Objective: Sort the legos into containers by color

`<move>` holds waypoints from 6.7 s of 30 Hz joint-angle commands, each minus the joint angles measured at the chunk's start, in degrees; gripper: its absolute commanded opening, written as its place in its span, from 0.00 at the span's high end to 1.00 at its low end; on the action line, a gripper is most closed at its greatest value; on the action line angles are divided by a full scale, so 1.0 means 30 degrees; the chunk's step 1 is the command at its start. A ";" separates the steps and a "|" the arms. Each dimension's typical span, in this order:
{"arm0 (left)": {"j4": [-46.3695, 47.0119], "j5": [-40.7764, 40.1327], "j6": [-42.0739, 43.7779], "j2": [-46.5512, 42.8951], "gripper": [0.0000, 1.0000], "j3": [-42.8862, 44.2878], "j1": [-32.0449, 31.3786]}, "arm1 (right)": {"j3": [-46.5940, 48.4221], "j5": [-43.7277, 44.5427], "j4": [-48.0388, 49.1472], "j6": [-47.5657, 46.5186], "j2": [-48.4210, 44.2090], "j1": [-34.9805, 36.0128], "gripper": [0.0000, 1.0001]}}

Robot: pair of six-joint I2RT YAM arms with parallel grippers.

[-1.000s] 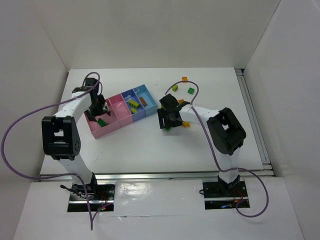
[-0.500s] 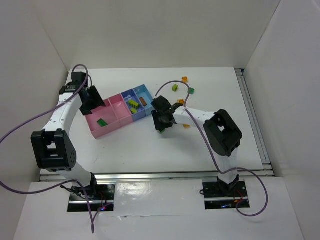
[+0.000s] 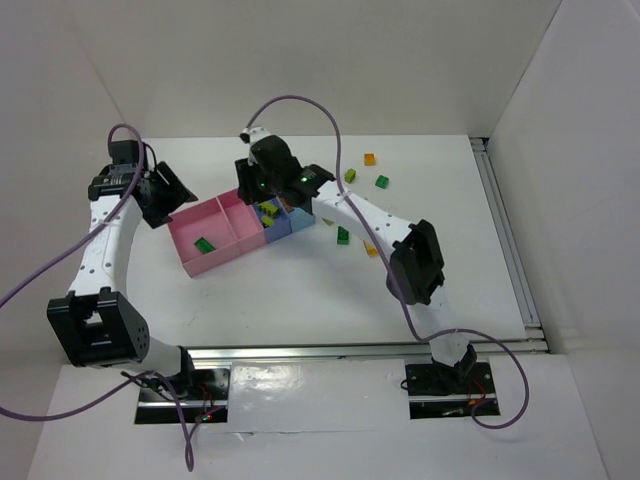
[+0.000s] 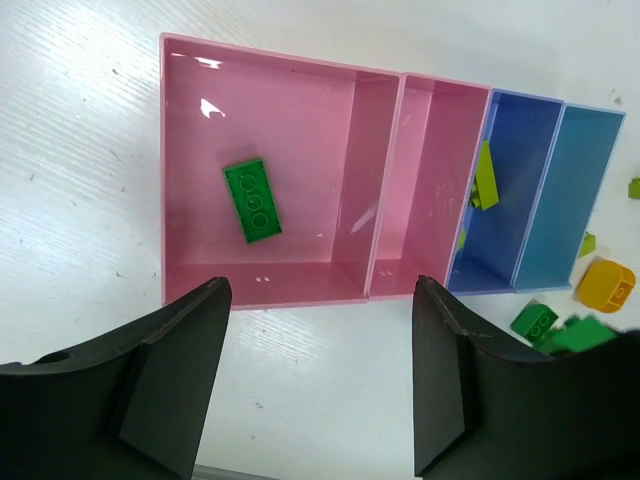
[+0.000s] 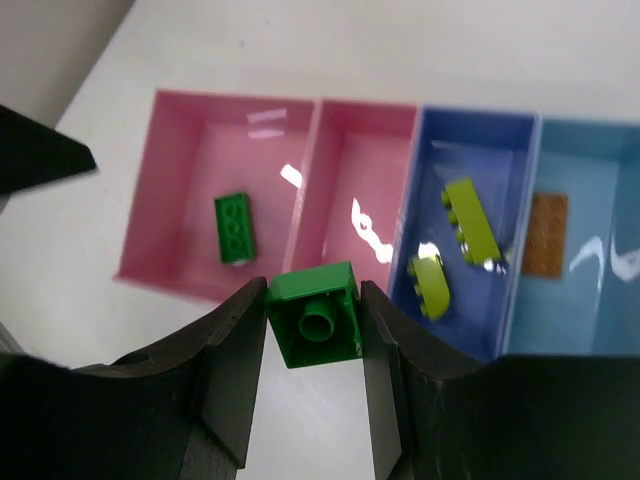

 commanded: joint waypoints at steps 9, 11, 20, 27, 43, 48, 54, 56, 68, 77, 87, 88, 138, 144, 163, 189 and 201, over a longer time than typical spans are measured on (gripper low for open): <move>0.0464 0.1823 -0.3194 -0.2836 0.23 -0.1617 0.1303 | 0.6274 -0.3010 0.1119 -0.1981 0.4284 0.1194 0.66; 0.0902 0.1645 -0.3372 -0.3595 0.23 -0.1825 0.1508 | 0.6274 -0.3420 0.1735 -0.1981 0.4548 0.1194 0.66; 0.0933 0.1645 -0.3167 -0.3776 0.23 -0.1473 0.1683 | 0.8354 -0.4360 0.2468 -0.1981 0.7358 0.2278 0.57; 0.0230 0.0736 -0.3167 -0.3981 0.21 -0.0829 0.1683 | 0.7949 -0.3718 0.2499 -0.1805 0.6515 0.2046 0.25; 0.0964 -0.0787 0.1315 0.0205 0.24 0.1544 -0.5842 | -1.4578 0.5015 0.2095 0.3286 -0.8812 -0.2874 0.31; 0.0962 -0.0963 0.1081 0.1642 0.23 0.2655 -0.6813 | -1.4263 0.3843 -0.0079 0.3849 -0.7002 -0.4196 0.20; 0.0759 -0.1195 0.1081 0.1878 0.23 0.2892 -0.7018 | -1.2859 0.3874 -0.0079 0.3498 -0.4625 -0.4577 0.19; 0.0757 -0.1197 0.1081 0.1878 0.23 0.2892 -0.7018 | -1.3060 0.3873 0.0765 0.3498 -0.4183 -0.4753 0.19; 0.0757 -0.0526 0.1723 0.1146 0.22 0.2306 -0.5057 | -1.1802 0.4048 0.1796 0.3032 -0.2103 -0.4901 0.63; -0.0355 -0.0348 0.2106 0.0794 0.22 0.2215 -0.1131 | -1.0518 0.1768 0.2147 0.0981 -0.4888 -0.0655 0.72; -0.2259 -0.1574 -0.0440 -0.0610 0.20 0.2365 0.1068 | -0.0530 -0.0668 0.1356 -0.1102 0.1198 0.2249 0.72; -0.2261 -0.2071 -0.0820 -0.0873 0.20 0.2104 0.1416 | 0.0261 -0.0668 0.1356 -0.1305 0.1672 0.2510 0.72; -0.1294 -0.3248 0.1315 0.2112 0.22 0.3566 -0.6432 | -0.6916 0.4810 0.0483 0.0773 0.0699 -0.9027 0.20; -0.1294 -0.3248 0.1491 0.1937 0.22 0.3214 -0.5817 | -0.4390 0.4871 -0.1134 0.0304 0.1764 -0.9265 0.54; -0.1792 -0.2750 -0.0941 0.0150 0.20 0.0929 0.0219 | 0.4216 0.1065 -0.1310 -0.0750 0.2873 -0.1447 0.71; -0.1206 -0.1285 -0.0208 -0.0934 0.22 -0.0155 0.1039 | 0.8126 0.0676 0.0677 -0.0047 0.6486 0.0083 0.30; -0.0446 -0.0527 0.0317 -0.0759 0.23 -0.0331 0.1039 | -0.3880 0.5484 -0.2013 0.3086 -0.2419 -0.6038 0.40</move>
